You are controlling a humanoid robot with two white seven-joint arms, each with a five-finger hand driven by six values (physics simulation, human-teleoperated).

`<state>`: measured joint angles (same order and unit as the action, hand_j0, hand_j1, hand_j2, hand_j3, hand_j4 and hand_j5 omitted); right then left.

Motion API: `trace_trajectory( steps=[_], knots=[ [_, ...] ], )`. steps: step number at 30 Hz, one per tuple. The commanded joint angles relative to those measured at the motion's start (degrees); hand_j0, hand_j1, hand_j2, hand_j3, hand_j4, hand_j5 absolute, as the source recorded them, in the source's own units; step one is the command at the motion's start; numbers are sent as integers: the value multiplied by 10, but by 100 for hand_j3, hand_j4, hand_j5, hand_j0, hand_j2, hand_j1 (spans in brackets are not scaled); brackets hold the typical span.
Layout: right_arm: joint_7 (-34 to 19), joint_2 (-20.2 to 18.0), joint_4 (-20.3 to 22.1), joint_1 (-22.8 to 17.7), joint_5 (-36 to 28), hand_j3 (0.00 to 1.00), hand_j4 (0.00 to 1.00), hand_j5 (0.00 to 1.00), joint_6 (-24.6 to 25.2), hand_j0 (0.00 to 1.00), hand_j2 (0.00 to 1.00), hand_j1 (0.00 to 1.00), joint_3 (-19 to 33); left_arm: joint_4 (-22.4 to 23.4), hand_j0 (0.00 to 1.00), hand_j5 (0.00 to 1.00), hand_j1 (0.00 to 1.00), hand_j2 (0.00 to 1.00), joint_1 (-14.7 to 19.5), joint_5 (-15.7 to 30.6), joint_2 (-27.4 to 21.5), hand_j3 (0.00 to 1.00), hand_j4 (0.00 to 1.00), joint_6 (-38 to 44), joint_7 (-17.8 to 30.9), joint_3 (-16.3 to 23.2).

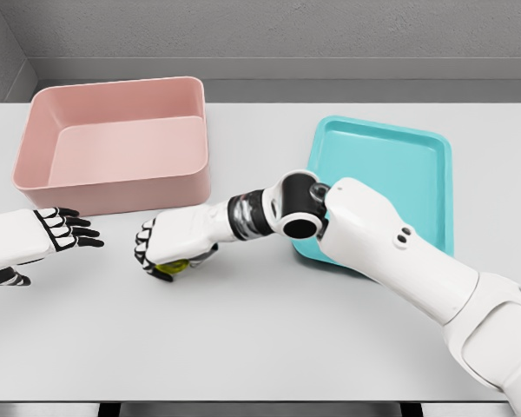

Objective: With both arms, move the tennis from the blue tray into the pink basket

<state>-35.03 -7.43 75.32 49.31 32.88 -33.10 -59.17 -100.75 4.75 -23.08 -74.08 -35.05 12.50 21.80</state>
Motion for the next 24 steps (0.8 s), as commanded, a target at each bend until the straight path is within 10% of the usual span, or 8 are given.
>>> trace_trajectory(
  steps=[1, 13, 18, 24],
  knots=[
    [0, 20, -24, 0, 1, 29, 29, 29, 1, 29, 29, 29, -1, 2, 100, 100, 100, 100, 0, 3, -1, 100, 100, 1, 0, 0],
    [0, 58, -84, 2, 15, 33, 33, 33, -1, 33, 33, 33, -2, 6, 100, 100, 100, 100, 0, 4, -2, 100, 100, 1, 0, 0],
    [0, 62, -85, 2, 15, 74, 74, 74, 2, 74, 74, 74, 1, 6, 100, 100, 100, 100, 0, 4, -2, 100, 100, 1, 0, 0],
    [0, 62, -93, 3, 16, 93, 93, 93, 2, 93, 93, 93, 4, 6, 100, 100, 100, 100, 0, 4, -2, 100, 100, 1, 0, 0]
  ],
)
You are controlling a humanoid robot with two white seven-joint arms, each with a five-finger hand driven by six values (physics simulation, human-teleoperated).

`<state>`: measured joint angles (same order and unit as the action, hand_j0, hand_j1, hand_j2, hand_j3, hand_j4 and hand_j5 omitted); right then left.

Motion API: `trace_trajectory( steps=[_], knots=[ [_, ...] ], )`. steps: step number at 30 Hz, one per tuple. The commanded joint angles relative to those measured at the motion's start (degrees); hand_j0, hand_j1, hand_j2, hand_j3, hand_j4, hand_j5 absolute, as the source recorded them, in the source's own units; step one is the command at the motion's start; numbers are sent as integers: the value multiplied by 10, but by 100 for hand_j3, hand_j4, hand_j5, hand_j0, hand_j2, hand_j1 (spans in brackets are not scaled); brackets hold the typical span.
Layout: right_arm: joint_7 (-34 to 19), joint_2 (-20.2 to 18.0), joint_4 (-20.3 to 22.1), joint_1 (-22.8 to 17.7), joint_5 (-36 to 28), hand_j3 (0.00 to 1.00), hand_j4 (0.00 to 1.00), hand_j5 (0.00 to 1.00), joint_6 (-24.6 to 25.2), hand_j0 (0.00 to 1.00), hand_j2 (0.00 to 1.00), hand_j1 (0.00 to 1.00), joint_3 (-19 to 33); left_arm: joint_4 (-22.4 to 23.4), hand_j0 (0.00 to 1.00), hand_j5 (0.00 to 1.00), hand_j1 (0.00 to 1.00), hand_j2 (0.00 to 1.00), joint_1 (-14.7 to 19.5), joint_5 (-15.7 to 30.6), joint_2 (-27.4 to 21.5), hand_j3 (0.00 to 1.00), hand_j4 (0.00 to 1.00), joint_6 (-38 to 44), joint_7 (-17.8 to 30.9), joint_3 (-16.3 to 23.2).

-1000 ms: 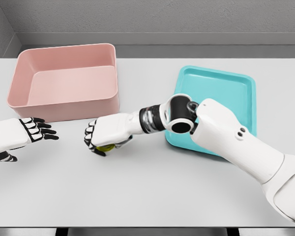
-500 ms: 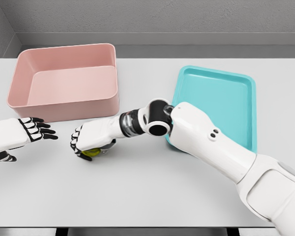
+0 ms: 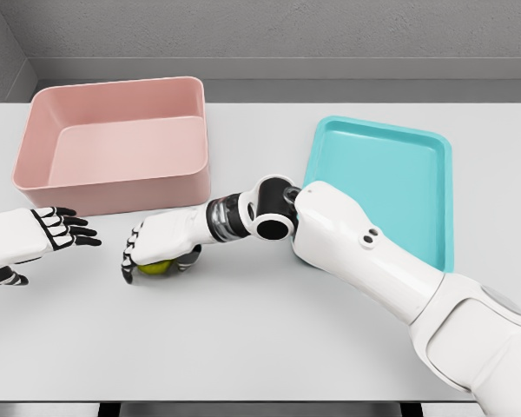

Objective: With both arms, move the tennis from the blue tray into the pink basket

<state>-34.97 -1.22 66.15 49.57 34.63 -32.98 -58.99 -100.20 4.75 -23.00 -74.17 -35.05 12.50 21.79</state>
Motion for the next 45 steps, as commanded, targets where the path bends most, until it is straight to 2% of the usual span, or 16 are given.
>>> trace_trajectory(
  steps=[1, 7, 12, 15, 16, 18, 19, 21, 22, 24, 28, 31, 35, 39, 42, 45],
  knots=[
    [0, 0, -1, 0, -2, 96, 96, 96, 1, 96, 96, 96, 4, 0, 100, 100, 100, 100, 0, 3, -1, 100, 100, 1, 0, 0],
    [0, -12, 12, 12, -4, 99, 99, 99, 0, 99, 99, 99, 19, 0, 100, 100, 100, 100, 0, 3, -1, 100, 100, 1, 0, 2],
    [0, -74, 92, 12, -10, 100, 100, 100, 1, 100, 100, 100, 37, 1, 100, 100, 100, 100, 0, 3, -1, 100, 100, 1, 0, 2],
    [0, -146, 195, 7, -14, 100, 100, 100, 0, 100, 100, 100, 67, 4, 100, 100, 100, 100, 0, 3, -1, 100, 100, 1, 0, 3],
    [0, -185, 245, -3, -18, 100, 100, 100, -4, 100, 100, 100, 92, 4, 100, 100, 100, 100, 0, 2, 0, 100, 100, 1, 0, 3],
    [0, -258, 314, -34, -45, 100, 100, 100, -20, 100, 100, 100, 158, 4, 100, 100, 100, 100, 0, 2, 10, 100, 100, 1, 0, 4],
    [0, -297, 336, -64, -83, 100, 100, 100, -20, 100, 100, 100, 212, 4, 100, 100, 100, 100, 0, 1, 17, 100, 100, 1, 0, 4],
    [0, -346, 340, -105, -173, 100, 100, 100, -20, 100, 100, 100, 330, 4, 100, 100, 100, 100, 2, -11, 34, 100, 100, 1, 7, 4],
    [0, -350, 339, -145, -192, 100, 100, 100, -20, 100, 100, 100, 408, 4, 100, 100, 100, 100, 3, -18, 45, 100, 100, 1, 8, 4],
    [0, -326, 339, -235, -193, 100, 100, 100, -20, 100, 100, 100, 553, 3, 100, 100, 100, 100, 5, -40, 69, 100, 100, 1, 9, 4],
    [0, -312, 332, -330, -193, 100, 100, 100, -20, 100, 100, 100, 657, 0, 100, 100, 100, 100, 25, -54, 101, 100, 100, 1, 20, 4],
    [0, -312, 333, -398, -193, 100, 100, 100, -20, 100, 100, 100, 678, -4, 100, 100, 100, 100, 36, -54, 108, 100, 100, 1, 21, 4],
    [0, -305, 332, -450, -193, 100, 100, 100, -20, 100, 100, 100, 716, -11, 100, 100, 100, 100, 38, -56, 111, 100, 100, 1, 21, 4],
    [0, -303, 326, -454, -193, 100, 100, 100, -20, 100, 100, 100, 721, -8, 100, 100, 100, 100, 82, -81, 147, 100, 100, 1, 21, 50],
    [0, -280, 327, -453, -193, 100, 100, 100, -20, 100, 100, 100, 722, -6, 100, 100, 100, 100, 85, -81, 148, 100, 100, 1, 21, 55],
    [0, -280, 326, -454, -193, 100, 100, 100, -20, 100, 100, 100, 723, -5, 100, 100, 100, 100, 92, -85, 155, 100, 100, 1, 21, 63]
  ],
)
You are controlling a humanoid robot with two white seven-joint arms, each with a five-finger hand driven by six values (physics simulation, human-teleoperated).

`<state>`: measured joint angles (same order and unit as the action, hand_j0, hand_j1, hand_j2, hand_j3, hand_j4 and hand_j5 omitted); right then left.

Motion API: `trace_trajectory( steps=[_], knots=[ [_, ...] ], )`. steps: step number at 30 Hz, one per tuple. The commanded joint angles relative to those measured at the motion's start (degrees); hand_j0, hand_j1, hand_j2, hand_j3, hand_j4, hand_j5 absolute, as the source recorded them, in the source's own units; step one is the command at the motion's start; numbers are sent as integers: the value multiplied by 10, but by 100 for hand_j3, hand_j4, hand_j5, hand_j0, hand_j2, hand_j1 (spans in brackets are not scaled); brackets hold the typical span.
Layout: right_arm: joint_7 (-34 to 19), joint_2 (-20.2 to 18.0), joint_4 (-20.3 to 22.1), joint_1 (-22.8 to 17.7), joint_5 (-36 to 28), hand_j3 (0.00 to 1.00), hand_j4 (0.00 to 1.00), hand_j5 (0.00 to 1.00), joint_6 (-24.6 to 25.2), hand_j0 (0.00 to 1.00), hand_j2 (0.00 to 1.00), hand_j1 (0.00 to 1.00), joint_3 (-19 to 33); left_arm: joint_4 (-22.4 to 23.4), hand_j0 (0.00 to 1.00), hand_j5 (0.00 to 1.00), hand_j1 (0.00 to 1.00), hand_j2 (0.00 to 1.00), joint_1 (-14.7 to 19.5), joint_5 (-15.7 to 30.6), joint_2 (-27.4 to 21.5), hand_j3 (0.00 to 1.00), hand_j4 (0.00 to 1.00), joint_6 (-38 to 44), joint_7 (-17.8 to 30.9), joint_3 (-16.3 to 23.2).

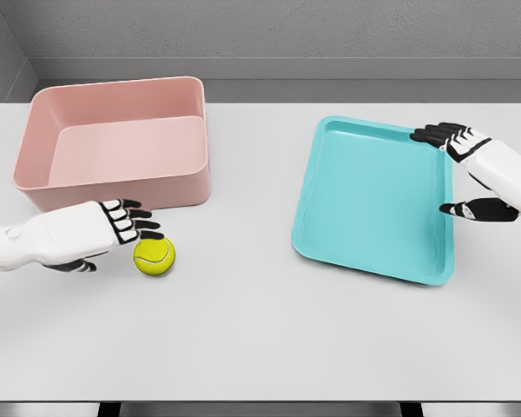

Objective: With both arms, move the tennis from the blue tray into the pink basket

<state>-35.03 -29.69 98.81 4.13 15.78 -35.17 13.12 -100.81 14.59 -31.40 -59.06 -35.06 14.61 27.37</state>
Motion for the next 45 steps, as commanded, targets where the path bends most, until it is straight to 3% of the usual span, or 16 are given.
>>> trace_trajectory(
  steps=[1, 15, 22, 25, 45],
  knots=[
    [0, 4, -1, 0, -4, 100, 100, 100, 2, 100, 100, 100, 2, 3, 100, 100, 100, 100, 6, -1, 10, 100, 100, 1, 0, 21],
    [0, 4, 1, -4, -5, 100, 100, 100, 2, 100, 100, 100, 2, 14, 100, 100, 100, 100, 63, -5, 31, 100, 100, 1, 0, 81],
    [0, 5, -2, -4, -4, 100, 100, 100, 2, 100, 100, 100, 2, 15, 100, 100, 100, 100, 65, -6, 38, 100, 100, 1, 0, 88],
    [0, 5, -1, -4, -5, 100, 100, 100, 2, 100, 100, 100, 2, 25, 100, 100, 100, 100, 88, -5, 38, 100, 100, 1, 0, 119],
    [0, 1, -25, 7, -4, 100, 100, 100, 2, 100, 100, 100, 4, 43, 100, 100, 100, 100, 102, -1, 36, 100, 100, 1, 0, 143]
  ],
)
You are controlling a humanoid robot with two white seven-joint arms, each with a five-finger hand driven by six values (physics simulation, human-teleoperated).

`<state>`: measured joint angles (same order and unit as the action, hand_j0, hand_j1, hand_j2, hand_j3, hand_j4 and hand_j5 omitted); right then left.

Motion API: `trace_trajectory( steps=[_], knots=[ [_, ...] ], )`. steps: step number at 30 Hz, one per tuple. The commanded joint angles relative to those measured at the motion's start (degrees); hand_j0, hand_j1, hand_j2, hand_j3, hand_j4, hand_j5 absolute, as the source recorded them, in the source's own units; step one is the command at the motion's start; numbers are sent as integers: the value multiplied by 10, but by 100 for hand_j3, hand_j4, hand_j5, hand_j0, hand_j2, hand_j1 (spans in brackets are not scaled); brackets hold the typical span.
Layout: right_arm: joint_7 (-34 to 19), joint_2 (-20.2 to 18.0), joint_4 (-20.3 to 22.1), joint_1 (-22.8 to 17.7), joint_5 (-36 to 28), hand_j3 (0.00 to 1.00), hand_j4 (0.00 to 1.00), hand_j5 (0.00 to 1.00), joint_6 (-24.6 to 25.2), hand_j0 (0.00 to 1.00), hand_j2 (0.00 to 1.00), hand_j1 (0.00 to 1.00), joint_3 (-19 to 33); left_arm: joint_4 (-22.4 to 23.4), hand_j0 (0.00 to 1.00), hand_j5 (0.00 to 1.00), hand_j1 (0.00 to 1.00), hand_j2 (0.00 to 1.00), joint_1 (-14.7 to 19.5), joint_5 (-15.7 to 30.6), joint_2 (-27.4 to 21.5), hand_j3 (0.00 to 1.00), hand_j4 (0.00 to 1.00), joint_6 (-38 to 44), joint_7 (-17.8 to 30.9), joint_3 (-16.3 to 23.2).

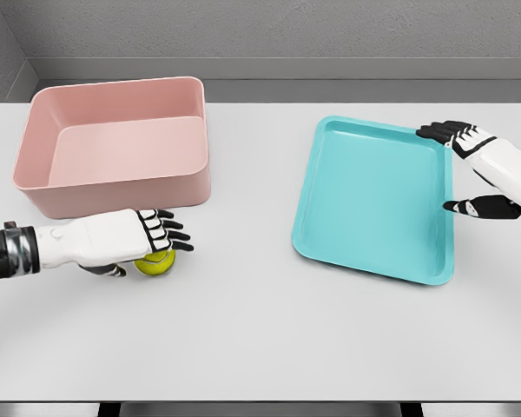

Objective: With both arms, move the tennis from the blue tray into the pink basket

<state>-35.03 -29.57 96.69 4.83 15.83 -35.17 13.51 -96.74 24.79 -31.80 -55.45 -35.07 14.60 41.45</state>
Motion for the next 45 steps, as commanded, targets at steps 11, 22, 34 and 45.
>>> trace_trajectory(
  steps=[11, 22, 34, 45],
  knots=[
    [0, -2, -7, -2, -4, 100, 100, 100, 2, 100, 100, 100, -1, 6, 100, 100, 100, 100, 11, 1, 10, 100, 100, 1, 0, 11],
    [0, -2, -9, -4, -3, 100, 100, 100, 2, 100, 100, 100, -1, 11, 85, 85, 85, 85, 16, 0, 21, 85, 85, 1, 25, 24],
    [0, -2, -8, -7, -4, 100, 100, 100, 2, 100, 100, 100, -2, 32, 52, 52, 52, 52, 23, 1, 16, 52, 52, 1, 36, 22],
    [0, -1, -8, -7, -4, 100, 100, 100, 2, 100, 100, 100, -2, 23, 51, 51, 51, 51, 31, 10, 13, 51, 51, 1, 36, 22]
  ],
)
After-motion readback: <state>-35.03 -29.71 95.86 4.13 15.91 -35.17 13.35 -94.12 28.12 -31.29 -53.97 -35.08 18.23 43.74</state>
